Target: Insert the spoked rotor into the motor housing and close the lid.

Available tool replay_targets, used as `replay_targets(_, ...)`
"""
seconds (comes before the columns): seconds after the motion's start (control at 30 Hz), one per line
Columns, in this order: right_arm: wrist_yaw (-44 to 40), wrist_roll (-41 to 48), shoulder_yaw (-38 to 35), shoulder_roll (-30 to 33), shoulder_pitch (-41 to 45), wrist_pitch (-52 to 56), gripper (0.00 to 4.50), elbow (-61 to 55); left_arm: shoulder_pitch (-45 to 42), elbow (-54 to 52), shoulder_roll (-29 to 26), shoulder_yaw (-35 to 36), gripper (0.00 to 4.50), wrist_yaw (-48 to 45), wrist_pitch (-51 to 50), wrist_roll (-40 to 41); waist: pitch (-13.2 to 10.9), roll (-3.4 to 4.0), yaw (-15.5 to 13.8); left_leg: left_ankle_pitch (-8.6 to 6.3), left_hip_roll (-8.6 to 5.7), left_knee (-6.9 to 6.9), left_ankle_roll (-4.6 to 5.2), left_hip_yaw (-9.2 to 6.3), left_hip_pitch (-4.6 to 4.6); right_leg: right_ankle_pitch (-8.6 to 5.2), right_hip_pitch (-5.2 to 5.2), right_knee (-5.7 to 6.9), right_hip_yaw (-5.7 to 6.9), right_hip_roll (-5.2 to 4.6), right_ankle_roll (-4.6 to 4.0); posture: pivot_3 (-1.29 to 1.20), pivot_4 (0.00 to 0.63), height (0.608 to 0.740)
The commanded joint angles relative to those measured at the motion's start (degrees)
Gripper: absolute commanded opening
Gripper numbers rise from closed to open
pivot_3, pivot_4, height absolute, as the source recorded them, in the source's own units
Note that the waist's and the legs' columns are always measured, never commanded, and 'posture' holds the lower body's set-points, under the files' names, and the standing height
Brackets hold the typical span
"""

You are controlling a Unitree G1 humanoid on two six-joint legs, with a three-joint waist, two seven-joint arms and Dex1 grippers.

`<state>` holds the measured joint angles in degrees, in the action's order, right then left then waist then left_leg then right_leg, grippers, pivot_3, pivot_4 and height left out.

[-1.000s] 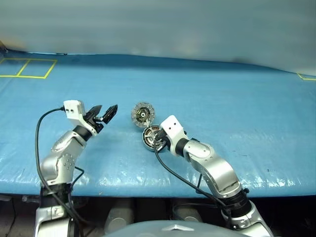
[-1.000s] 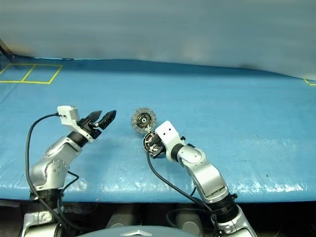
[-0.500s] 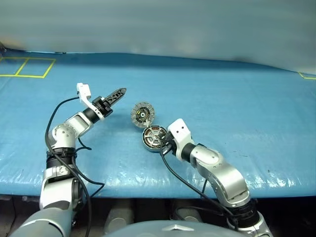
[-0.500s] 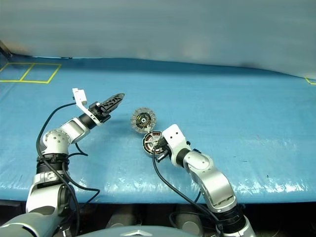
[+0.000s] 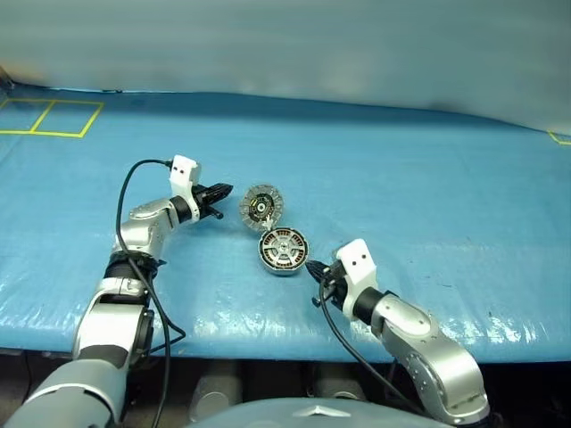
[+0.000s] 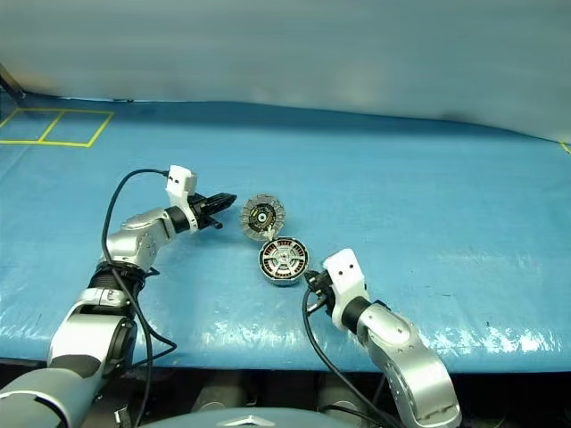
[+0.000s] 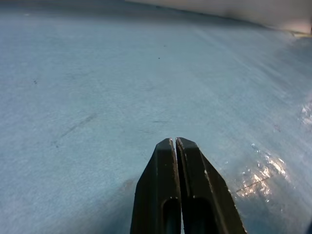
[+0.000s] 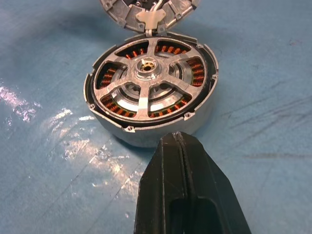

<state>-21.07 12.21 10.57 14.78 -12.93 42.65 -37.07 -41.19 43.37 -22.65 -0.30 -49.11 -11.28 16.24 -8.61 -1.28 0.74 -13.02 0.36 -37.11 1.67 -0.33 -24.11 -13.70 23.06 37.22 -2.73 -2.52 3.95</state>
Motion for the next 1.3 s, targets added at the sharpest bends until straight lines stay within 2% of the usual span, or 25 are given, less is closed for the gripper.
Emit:
replay_targets(0.03,0.9,0.9,-1.6,-0.5,-2.2,-2.7,0.0,-0.2,-2.9,1.0,0.5,-1.4,0.08,-4.6,5.6,-2.3,0.0,0.0,0.1,0.0,0.01,-0.01,0.01,0.03,0.0,0.03,0.0,-0.03,-0.02,0.0,0.04,0.0,0.15,0.74)
replay_targets(0.17,1.9,0.8,-2.0,-0.8,-4.7,-3.9,0.0,1.4,-3.7,-0.2,0.6,-3.1,0.08,-11.8,6.6,-2.8,0.0,0.0,0.1,-0.02,0.01,-0.02,0.04,0.03,-0.02,0.05,-0.05,-0.14,-0.01,0.0,0.07,0.0,0.15,0.74)
replay_targets(0.37,2.4,1.1,-2.1,-0.8,-5.1,-4.3,0.0,2.5,-3.1,-5.2,-1.1,-6.2,0.08,-20.4,1.8,-3.1,0.0,0.02,0.3,-0.03,0.03,-0.04,0.06,-0.01,-0.12,0.05,0.02,-0.16,0.0,0.03,0.07,0.0,0.15,0.74)
replay_targets(0.73,2.6,1.6,-1.3,-1.1,-2.6,-3.8,0.0,4.4,-1.3,-14.8,1.0,-8.0,0.08,-23.0,-3.2,-2.3,0.0,0.02,0.1,-0.02,0.02,-0.25,0.08,-0.07,-0.53,0.12,0.32,-0.06,0.0,0.05,0.17,0.0,0.15,0.74)
replay_targets(1.1,4.1,1.6,-1.4,-1.8,-1.8,-3.9,0.0,4.6,3.0,-19.8,-1.2,-17.0,0.08,-29.7,-5.3,-6.4,0.0,0.03,0.1,-0.02,0.03,-0.4,0.08,-0.06,-0.52,0.1,0.35,0.16,-0.03,0.09,0.13,0.0,0.15,0.74)
replay_targets(1.2,4.6,1.4,-1.5,-1.7,-1.6,-4.0,0.0,3.6,3.7,-20.7,-1.7,-16.4,0.08,-29.3,-5.5,-6.0,0.0,0.04,0.1,-0.02,0.03,-0.56,0.08,-0.06,-0.49,0.06,0.36,0.39,-0.05,0.08,0.09,0.0,0.15,0.74)
replay_targets(1.3,4.6,2.4,-3.2,-1.5,0.4,-3.9,0.0,0.8,4.2,-24.1,-2.2,-12.0,0.08,-27.1,-7.2,-2.7,0.0,0.1,0.3,-0.02,0.08,-0.75,0.07,-0.06,-0.47,0.01,0.37,0.59,-0.05,0.1,0.01,0.0,0.15,0.74)
